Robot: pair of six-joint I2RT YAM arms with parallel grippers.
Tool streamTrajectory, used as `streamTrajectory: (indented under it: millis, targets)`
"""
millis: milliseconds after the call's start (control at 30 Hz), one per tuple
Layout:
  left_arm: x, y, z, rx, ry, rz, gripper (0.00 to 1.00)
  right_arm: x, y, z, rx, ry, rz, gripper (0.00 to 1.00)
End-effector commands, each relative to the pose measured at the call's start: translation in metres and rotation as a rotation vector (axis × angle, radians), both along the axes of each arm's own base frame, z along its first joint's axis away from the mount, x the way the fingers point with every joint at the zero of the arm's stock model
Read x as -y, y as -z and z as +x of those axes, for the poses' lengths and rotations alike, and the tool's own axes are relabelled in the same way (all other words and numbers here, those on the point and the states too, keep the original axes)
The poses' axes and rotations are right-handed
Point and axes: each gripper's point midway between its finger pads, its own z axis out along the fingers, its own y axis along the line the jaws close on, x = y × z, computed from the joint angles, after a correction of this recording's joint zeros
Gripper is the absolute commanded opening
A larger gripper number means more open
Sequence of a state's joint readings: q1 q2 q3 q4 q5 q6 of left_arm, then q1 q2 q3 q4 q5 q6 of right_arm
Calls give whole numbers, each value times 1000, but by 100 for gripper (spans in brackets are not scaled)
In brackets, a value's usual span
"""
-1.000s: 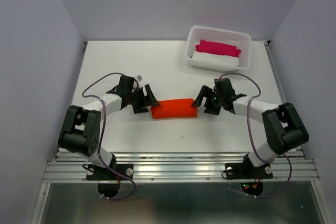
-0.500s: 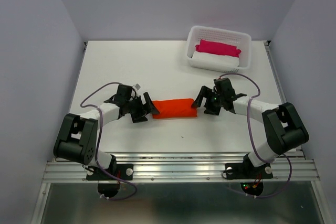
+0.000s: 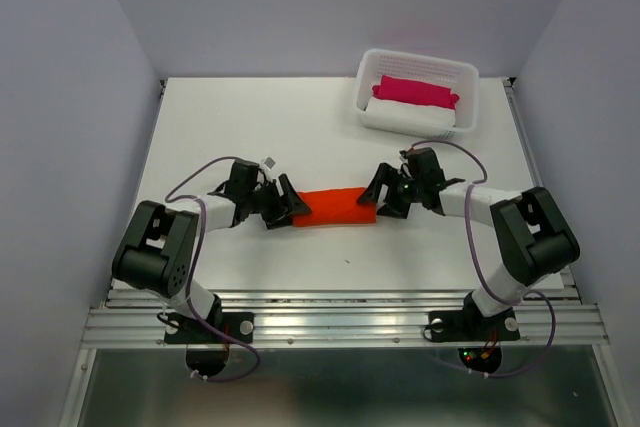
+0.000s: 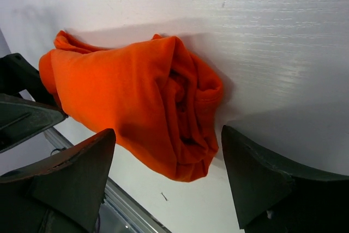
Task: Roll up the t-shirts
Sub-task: Move the bin to the center of the board.
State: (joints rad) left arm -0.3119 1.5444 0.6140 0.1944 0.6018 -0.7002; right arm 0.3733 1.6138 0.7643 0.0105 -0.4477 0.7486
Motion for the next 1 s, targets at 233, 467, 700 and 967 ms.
streamTrajectory:
  millis: [233, 467, 700, 967]
  targets:
    - [9, 12, 2, -19, 7, 13, 32, 0, 13, 11, -13, 38, -8, 72]
    - [13, 13, 0, -30, 67, 5, 0, 55, -38, 52, 174, 199, -312, 95]
    - [12, 17, -14, -43, 187, 32, 0, 78, -112, 106, 350, 272, -425, 95]
    - [10, 14, -19, -41, 237, 48, 0, 89, -177, 185, 490, 381, -442, 95]
